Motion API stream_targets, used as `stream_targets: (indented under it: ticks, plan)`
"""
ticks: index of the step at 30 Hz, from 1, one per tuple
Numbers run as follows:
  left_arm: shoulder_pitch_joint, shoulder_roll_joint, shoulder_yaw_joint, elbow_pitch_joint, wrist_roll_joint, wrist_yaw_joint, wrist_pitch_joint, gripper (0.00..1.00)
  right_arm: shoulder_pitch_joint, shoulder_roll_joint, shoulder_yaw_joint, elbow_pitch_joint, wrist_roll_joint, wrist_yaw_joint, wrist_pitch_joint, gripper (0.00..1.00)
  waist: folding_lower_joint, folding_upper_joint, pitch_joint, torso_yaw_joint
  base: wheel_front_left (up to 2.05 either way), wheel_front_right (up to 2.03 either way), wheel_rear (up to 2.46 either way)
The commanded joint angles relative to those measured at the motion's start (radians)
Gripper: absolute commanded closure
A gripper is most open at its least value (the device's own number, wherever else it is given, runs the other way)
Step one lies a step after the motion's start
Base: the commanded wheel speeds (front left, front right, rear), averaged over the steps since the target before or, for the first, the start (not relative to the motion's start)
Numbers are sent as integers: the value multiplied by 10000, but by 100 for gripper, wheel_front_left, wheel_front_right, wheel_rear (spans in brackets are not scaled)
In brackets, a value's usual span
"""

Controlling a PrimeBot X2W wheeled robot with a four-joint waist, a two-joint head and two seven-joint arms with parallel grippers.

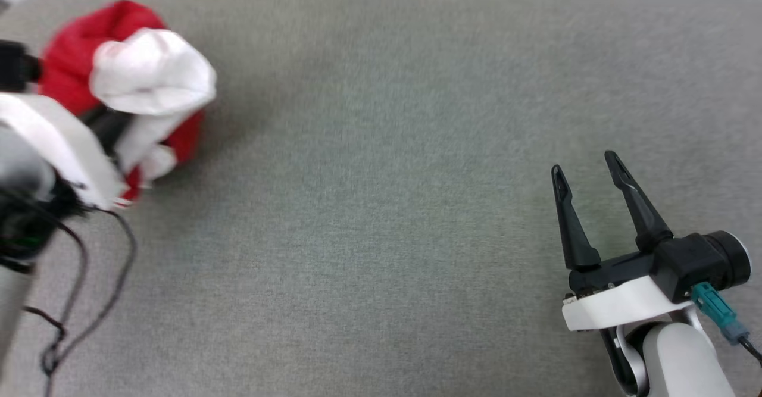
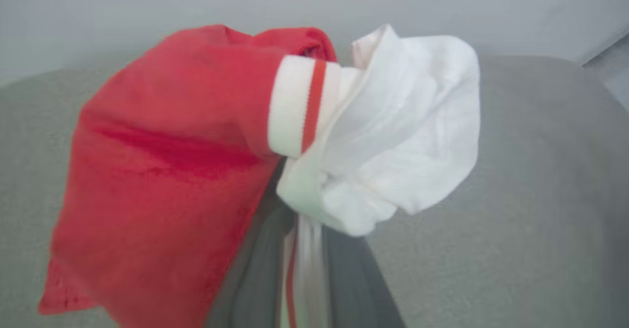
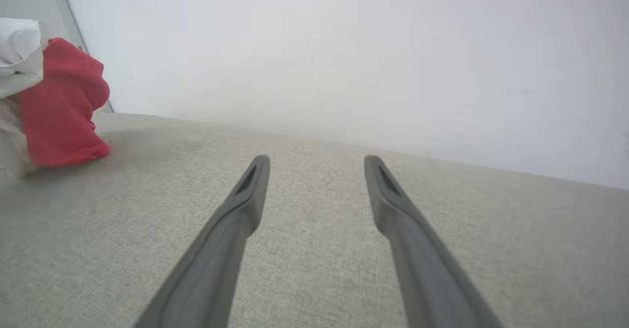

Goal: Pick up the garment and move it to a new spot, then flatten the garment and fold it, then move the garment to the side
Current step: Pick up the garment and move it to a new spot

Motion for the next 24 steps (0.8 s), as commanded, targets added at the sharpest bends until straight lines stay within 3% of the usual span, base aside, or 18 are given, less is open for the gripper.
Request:
stream_targets:
  ticks: [1,12,16,22,23,24]
  plan:
    - [199,-191,-136,-250,143,76,-156,100,114,60,-7,11,64,-7,-13,0,0,0,-687,-367,0,0,0]
    - [1105,-2781,-2265,-1770,1577,1071,-880,100,387,66,-354,-132,341,-7,-13,0,0,0,-1590,-1363,0,0,0]
    - [1148,-3808,-3327,-1320,2407,1285,-1098,100,265,66,-538,-228,360,-8,-13,0,0,0,-1506,-1834,0,0,0]
    - [851,-5350,-4768,68,3456,1225,-1388,100,153,65,-606,-288,467,-7,-13,0,0,0,-1308,-2468,0,0,0]
    - [813,-5548,-4950,368,3571,1195,-1407,2,146,65,-623,-284,486,-7,-13,0,0,0,-1286,-2543,0,0,0]
    - [763,-5717,-5117,632,3673,1152,-1462,0,132,67,-616,-277,491,-7,-13,0,0,0,-1268,-2616,0,0,0]
